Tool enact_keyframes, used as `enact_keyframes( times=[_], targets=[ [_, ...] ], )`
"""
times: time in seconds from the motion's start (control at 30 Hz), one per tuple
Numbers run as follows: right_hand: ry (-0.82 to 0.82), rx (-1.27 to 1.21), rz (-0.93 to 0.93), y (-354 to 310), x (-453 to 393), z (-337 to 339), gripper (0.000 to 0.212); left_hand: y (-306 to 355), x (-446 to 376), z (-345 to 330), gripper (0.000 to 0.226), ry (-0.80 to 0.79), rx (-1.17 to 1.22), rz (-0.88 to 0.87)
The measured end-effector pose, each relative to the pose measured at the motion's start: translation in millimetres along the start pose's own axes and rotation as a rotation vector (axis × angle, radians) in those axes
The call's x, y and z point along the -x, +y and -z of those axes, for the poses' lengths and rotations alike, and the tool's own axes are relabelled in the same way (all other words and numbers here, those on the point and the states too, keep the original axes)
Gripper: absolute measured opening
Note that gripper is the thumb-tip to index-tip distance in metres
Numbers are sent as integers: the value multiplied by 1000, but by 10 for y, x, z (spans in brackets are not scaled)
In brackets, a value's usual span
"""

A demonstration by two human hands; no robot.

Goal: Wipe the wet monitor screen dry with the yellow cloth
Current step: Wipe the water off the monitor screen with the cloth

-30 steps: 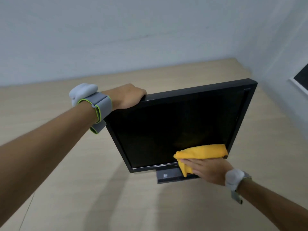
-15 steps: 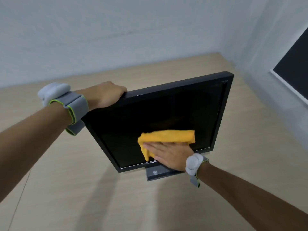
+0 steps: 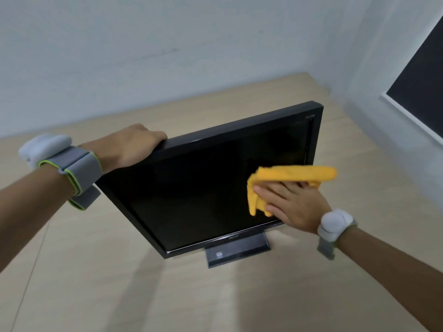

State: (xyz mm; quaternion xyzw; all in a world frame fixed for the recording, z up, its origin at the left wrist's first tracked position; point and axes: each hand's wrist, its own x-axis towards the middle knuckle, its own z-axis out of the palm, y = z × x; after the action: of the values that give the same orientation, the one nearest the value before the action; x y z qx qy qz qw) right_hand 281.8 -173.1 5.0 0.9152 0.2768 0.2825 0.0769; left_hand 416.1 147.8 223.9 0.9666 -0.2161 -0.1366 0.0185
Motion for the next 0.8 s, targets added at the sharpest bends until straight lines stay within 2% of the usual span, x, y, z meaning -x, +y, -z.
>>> enact_keyframes(
  times=[0.07, 0.13, 0.2, 0.27, 0.33, 0.57, 0.67, 0.8],
  targets=[
    [144, 39, -149, -97, -392, 104, 66, 22, 13, 8, 34, -1, -12, -9],
    [231, -23, -273, -342, -725, 160, 72, 41, 34, 17, 31, 3, -13, -9],
    [241, -84, -252, -524, -902, 155, 72, 39, 46, 23, 29, 4, -19, -8],
    [215, -35, -175, -500, -916, 177, 69, 48, 41, 27, 26, 5, -33, -14],
    [228, -50, -226, -423, -891, 191, 66, 25, 40, 24, 24, 6, -30, -7],
    [439, -339, -928, -443, -849, 430, 64, -17, 17, -5, 35, 34, 28, 16],
    [480, -448, -1074, -634, -871, 489, 63, -5, 7, -11, 36, 46, 48, 20],
    [442, -569, -1235, -975, -675, 392, 61, 7, 14, -2, 34, 39, 100, 50]
  ],
)
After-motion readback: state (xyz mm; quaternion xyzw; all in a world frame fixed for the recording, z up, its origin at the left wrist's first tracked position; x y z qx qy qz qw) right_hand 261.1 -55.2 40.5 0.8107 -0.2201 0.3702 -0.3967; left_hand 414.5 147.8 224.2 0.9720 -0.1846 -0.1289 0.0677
